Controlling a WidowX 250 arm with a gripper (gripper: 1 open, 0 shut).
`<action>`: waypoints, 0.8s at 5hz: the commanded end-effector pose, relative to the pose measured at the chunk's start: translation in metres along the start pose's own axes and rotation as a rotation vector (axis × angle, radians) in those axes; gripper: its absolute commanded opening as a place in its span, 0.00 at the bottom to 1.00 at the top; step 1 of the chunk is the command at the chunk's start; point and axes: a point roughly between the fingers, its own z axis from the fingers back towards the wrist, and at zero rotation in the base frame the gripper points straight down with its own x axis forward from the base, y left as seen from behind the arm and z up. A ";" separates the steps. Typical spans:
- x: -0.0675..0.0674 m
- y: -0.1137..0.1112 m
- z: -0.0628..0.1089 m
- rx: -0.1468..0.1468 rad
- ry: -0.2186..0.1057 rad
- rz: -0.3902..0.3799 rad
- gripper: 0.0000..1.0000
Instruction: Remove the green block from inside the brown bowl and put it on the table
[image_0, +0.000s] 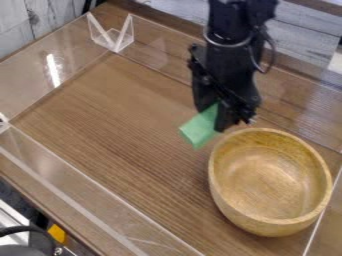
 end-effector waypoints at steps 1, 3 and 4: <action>0.005 0.012 0.011 0.027 -0.047 0.021 0.00; 0.005 0.029 0.000 0.070 -0.005 0.059 0.00; 0.009 0.035 -0.004 0.085 0.001 0.077 0.00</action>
